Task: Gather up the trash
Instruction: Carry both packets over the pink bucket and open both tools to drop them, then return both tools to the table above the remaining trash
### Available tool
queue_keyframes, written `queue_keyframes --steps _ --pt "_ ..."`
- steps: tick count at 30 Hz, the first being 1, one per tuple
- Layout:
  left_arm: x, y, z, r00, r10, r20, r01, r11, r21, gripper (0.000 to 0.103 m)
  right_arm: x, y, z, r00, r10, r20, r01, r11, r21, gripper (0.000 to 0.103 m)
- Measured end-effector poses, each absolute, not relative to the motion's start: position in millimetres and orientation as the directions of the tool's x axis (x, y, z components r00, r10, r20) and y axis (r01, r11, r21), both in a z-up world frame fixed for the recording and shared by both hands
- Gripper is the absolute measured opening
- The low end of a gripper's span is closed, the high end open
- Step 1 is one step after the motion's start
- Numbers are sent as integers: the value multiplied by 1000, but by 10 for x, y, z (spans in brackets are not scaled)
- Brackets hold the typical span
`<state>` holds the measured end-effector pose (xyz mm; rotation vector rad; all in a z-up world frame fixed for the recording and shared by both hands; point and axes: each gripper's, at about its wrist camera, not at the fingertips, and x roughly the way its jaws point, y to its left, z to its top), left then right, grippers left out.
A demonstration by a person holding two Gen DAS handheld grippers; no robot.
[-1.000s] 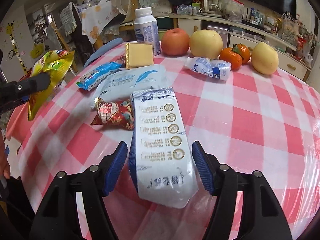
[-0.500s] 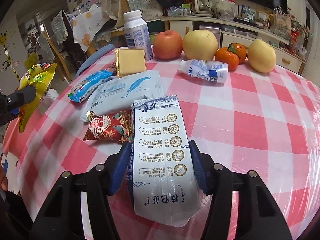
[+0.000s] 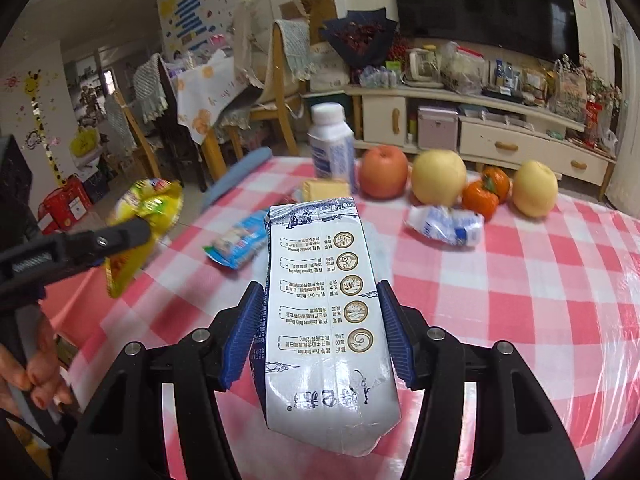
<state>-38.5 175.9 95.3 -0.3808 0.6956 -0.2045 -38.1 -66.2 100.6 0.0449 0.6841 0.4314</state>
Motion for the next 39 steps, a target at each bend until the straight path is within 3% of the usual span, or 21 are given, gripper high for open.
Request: queue_keyframes --steps 7,12,19,29,32,35,39 --pt "-521 2184 1052 809 -191 -555 -77 903 -424 43 -518 -75 1399 649 538 -538 -500 835 231 59" --pt "-687 2709 1128 839 -1 -544 -273 865 -422 43 -605 580 1627 585 631 -510 -611 756 234 59" --pt "-968 3586 1010 769 219 -600 -550 705 -448 43 -691 1448 1708 467 724 -507 -717 646 261 59" --pt "-1219 4308 784 665 301 -683 -712 529 -461 45 -662 2466 1548 302 787 -538 -761 539 362 59" --pt "-1280 4388 742 643 323 -695 -737 506 -447 54 -555 2551 1416 263 799 -540 -735 529 424 61" --pt "-1305 4397 782 634 373 -678 -751 508 -422 65 -527 2445 1345 276 802 -530 -713 540 447 80" --pt "-1286 4320 856 635 414 -652 -746 547 -378 75 -553 2224 1341 339 777 -530 -701 584 409 85"
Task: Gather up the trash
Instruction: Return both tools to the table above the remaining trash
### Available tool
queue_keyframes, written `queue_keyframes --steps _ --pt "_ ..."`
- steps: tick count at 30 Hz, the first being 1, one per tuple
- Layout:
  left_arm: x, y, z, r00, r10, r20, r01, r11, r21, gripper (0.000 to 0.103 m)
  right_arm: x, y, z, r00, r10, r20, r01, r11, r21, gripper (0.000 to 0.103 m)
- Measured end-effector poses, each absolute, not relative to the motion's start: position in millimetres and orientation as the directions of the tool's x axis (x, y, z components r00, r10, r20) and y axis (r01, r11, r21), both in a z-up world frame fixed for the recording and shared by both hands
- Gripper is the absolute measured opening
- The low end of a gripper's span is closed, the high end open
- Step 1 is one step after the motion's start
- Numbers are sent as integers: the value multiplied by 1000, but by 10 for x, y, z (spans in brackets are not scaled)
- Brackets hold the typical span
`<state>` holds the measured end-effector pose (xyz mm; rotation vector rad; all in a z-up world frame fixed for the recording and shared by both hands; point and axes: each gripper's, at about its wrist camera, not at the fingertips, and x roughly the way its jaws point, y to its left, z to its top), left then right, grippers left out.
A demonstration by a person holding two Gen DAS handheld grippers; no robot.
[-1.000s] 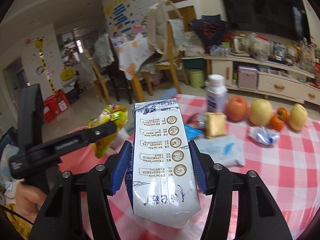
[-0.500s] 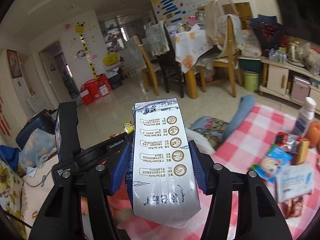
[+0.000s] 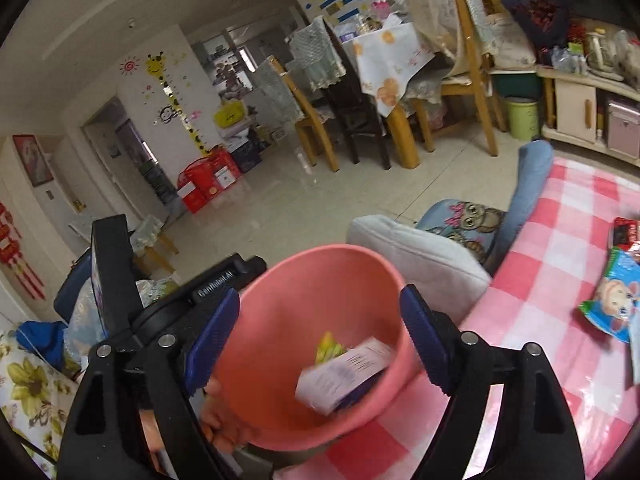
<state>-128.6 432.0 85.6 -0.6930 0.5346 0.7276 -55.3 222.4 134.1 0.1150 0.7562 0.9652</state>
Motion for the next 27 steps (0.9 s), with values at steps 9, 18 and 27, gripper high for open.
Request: queue_keyframes --steps 9,18,27 --pt "-1035 3868 1069 740 384 -552 -613 724 -317 85 -702 1598 1345 520 657 -546 -653 718 241 91" --pt "-887 3346 1193 837 286 -466 -445 852 -275 92 -705 988 1276 618 550 -562 -571 805 160 94" --pt "-745 2929 1197 871 190 -454 -328 912 -248 93 -686 388 1218 703 442 -558 -467 878 107 96"
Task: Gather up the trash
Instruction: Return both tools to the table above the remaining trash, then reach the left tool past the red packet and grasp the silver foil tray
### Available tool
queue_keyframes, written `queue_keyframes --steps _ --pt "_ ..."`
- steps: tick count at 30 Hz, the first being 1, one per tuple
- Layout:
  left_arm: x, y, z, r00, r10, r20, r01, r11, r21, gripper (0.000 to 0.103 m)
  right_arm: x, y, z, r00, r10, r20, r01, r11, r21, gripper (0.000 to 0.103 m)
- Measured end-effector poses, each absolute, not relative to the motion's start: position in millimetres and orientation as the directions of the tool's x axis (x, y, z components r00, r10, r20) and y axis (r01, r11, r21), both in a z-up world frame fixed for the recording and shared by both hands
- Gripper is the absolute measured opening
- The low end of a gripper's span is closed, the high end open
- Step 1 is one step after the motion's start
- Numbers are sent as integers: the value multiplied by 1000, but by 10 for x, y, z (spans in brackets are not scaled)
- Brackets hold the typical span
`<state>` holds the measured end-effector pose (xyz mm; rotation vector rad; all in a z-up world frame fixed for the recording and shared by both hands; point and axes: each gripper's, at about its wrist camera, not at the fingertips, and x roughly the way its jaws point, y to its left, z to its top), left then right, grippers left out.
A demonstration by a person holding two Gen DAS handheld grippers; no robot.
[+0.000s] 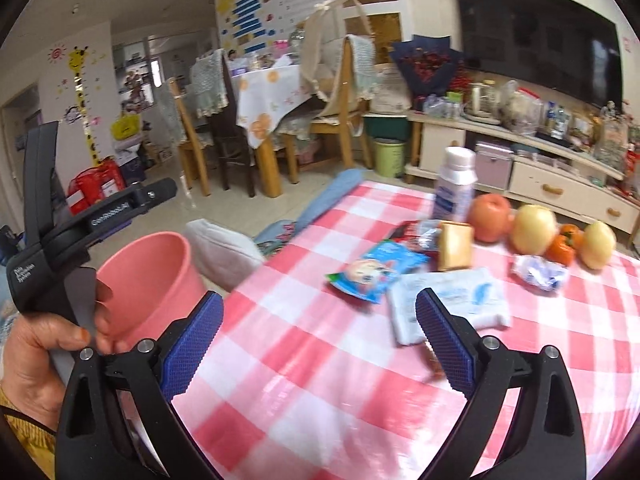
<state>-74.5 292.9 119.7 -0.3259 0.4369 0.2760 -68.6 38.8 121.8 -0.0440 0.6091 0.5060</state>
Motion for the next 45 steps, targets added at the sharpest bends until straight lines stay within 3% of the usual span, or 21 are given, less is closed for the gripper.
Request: queue_keyframes --steps 21,29,38,42,45 --pt "-411 2223 1084 850 73 -521 -185 968 -167 93 -588 -537 1053 792 284 -540 -303 951 56 96" --pt "-276 1980 1000 847 -30 -530 -98 972 -212 93 -393 -1051 954 793 244 -558 -219 969 112 96" --pt "477 1775 899 777 -172 -606 -78 929 -363 92 -229 -1360 911 772 246 -587 -207 969 134 96" --pt "992 1614 867 726 -86 -682 -158 944 -288 68 -192 -1490 909 763 263 -590 -202 965 169 96" --pt "1375 1606 785 695 -82 -714 -218 923 -318 61 -164 -1594 902 758 261 -598 -187 965 183 96"
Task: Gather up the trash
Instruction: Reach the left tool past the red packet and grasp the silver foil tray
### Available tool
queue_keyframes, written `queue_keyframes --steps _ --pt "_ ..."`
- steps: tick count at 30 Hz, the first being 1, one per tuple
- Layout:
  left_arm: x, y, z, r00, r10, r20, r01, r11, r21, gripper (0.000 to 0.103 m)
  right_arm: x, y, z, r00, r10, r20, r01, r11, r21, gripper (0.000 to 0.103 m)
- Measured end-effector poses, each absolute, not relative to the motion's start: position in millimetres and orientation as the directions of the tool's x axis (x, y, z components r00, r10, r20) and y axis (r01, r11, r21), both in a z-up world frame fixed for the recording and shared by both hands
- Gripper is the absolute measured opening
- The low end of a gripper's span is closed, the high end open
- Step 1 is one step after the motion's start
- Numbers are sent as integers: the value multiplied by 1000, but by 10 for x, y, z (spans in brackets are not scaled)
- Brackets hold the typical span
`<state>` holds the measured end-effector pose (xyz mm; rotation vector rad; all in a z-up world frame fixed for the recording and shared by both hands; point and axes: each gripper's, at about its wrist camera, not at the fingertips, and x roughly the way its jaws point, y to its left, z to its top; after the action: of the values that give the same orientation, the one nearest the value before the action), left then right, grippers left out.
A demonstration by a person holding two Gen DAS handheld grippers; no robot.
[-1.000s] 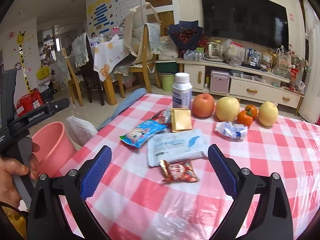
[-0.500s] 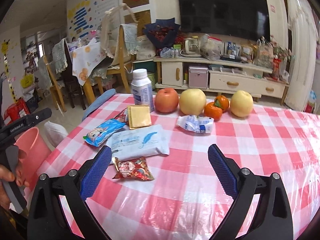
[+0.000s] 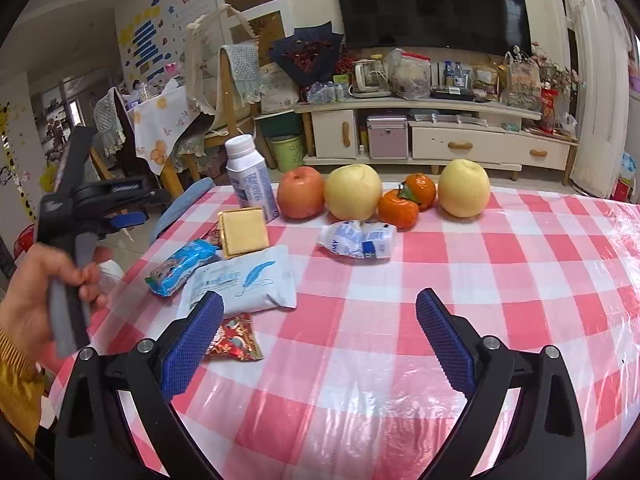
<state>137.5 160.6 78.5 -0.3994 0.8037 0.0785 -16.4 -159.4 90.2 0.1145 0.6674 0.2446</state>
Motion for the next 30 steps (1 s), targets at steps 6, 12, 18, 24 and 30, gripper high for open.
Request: queue_keyframes --steps 6,12,18,24,30 --pt "1892 1566 486 586 -7 -810 -317 918 -237 55 -118 -1770 841 735 278 -619 -165 958 235 96" --pt "2092 1430 220 519 -7 -855 -292 938 -185 52 -95 -1820 826 724 294 -624 -169 953 253 96" --pt "1974 1131 200 520 -39 -853 -163 976 -144 49 -69 -1860 827 722 290 -628 -166 954 249 96" --pt "1634 644 199 512 -123 -850 14 991 -135 47 -65 -1965 850 731 272 -626 -142 958 251 96" --pt "1087 48 193 484 -222 -846 210 968 -134 47 -33 -2083 791 711 255 -655 -115 962 249 96"
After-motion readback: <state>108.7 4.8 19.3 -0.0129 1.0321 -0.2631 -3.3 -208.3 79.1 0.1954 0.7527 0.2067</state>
